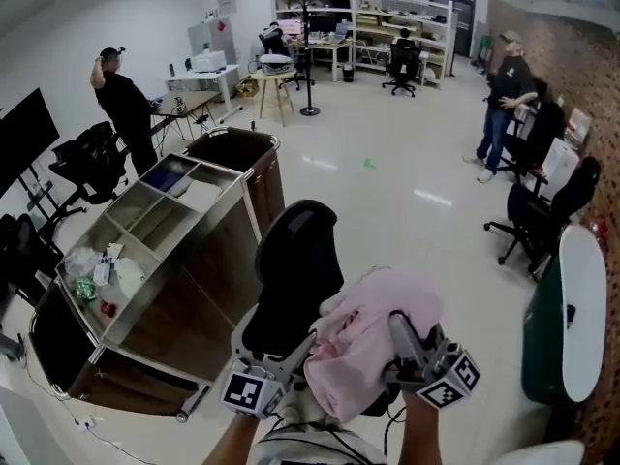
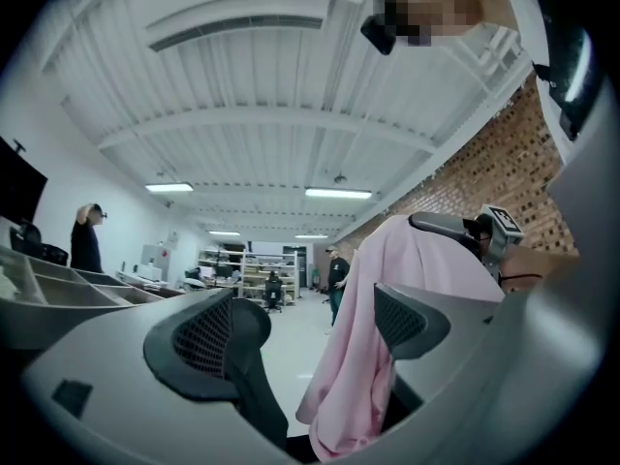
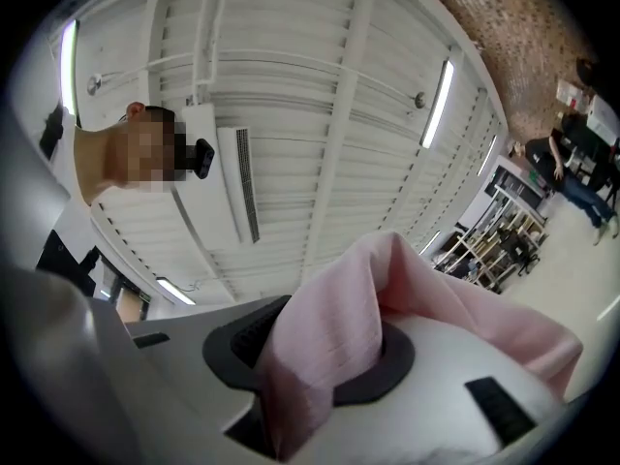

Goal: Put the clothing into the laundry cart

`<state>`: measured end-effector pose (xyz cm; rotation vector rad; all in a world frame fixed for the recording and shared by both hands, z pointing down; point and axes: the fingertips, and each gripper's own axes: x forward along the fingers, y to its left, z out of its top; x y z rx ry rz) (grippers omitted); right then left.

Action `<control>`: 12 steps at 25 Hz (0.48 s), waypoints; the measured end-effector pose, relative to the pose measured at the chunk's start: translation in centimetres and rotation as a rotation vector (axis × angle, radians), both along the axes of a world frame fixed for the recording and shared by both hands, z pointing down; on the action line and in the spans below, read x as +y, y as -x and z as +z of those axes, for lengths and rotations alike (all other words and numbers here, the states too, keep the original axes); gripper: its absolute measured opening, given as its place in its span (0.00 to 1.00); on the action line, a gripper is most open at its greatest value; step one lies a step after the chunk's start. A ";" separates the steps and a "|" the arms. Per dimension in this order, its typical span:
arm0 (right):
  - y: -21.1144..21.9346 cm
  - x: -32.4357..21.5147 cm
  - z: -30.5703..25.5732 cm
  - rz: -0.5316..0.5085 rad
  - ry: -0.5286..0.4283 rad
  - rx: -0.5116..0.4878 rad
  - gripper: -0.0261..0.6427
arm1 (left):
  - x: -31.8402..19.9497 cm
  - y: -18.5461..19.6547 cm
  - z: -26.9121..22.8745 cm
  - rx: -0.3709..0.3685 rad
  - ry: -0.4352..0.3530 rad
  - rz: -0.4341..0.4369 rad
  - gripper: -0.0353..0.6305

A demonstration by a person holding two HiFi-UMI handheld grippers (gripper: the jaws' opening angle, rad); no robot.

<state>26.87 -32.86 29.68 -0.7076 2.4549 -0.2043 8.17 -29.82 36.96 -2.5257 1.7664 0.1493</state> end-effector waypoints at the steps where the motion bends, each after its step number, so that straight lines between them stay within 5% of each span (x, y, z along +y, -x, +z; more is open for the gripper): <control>1: 0.4 0.4 -0.6 -0.025 -0.006 -0.003 0.25 | 0.5 0.5 -0.4 -0.008 -0.006 -0.027 0.71; 12: 15.5 8.6 -4.7 -0.503 -0.078 -0.045 0.25 | 14.9 14.7 -2.7 -0.082 -0.055 -0.510 0.71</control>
